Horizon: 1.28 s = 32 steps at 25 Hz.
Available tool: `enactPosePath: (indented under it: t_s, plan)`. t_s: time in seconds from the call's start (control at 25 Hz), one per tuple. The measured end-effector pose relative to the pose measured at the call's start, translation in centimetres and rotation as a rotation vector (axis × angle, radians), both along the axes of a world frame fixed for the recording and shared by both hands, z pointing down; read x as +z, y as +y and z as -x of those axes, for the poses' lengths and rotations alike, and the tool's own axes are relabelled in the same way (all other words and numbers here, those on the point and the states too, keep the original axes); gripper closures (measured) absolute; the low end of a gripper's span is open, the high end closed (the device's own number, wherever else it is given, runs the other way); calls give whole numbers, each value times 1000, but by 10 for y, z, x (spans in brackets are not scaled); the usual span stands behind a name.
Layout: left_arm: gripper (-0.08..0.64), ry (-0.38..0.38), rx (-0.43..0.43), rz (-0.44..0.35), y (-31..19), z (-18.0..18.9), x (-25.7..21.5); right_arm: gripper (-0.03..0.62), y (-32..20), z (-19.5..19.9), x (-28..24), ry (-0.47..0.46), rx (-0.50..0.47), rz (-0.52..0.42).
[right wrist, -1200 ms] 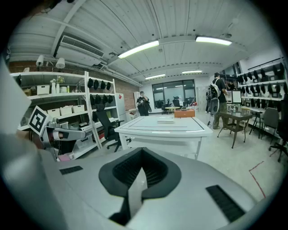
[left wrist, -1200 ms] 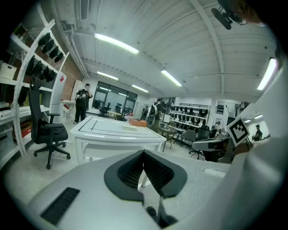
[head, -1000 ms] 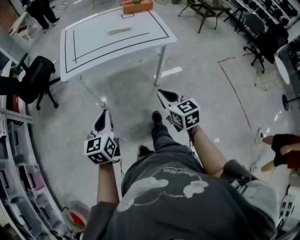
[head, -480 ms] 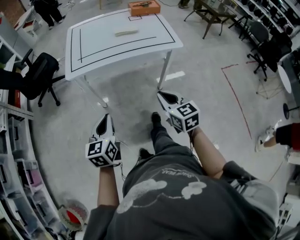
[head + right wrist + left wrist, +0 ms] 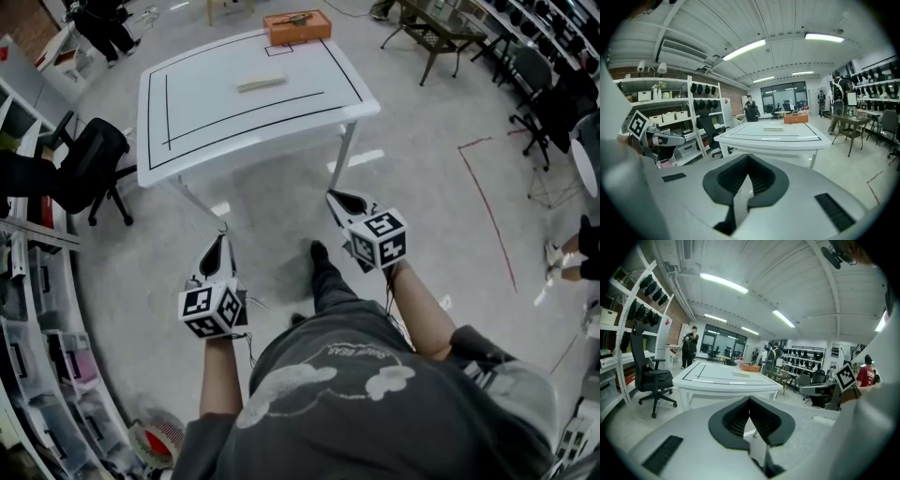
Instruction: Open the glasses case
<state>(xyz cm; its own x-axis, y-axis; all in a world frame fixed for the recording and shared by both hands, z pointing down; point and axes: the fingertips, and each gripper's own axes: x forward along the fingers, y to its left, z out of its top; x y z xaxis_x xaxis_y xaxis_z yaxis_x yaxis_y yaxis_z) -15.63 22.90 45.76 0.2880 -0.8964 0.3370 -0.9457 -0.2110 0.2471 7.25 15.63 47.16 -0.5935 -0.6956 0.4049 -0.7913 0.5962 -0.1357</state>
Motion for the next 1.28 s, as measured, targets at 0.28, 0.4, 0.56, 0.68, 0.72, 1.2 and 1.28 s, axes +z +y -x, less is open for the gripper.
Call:
enactPosePath:
  t_s: [0.28, 0.4, 0.56, 0.68, 0.72, 1.2, 1.28]
  plan:
    - [558, -15, -16, 28, -81, -6, 6, 592, -88, -6, 10, -13, -7, 30]
    - [558, -17, -28, 42, -115, -11, 6, 592, -131, -8, 6, -24, -16, 25]
    - [558, -32, -47, 46, -154, -17, 3, 592, -179, -9, -2, -47, -31, 6]
    - [558, -50, -70, 43, -181, -20, 2, 592, -209, -14, 2, -47, -44, 7]
    - [558, -54, -76, 43, -189, -21, 1, 592, -218, -17, 3, -49, -46, 9]
    - [558, -81, -114, 64, -263, -42, 10, 592, -302, -38, 16, -28, -121, 17]
    - [558, -77, -118, 67, -271, -43, 9, 592, -312, -38, 17, -15, -130, 17]
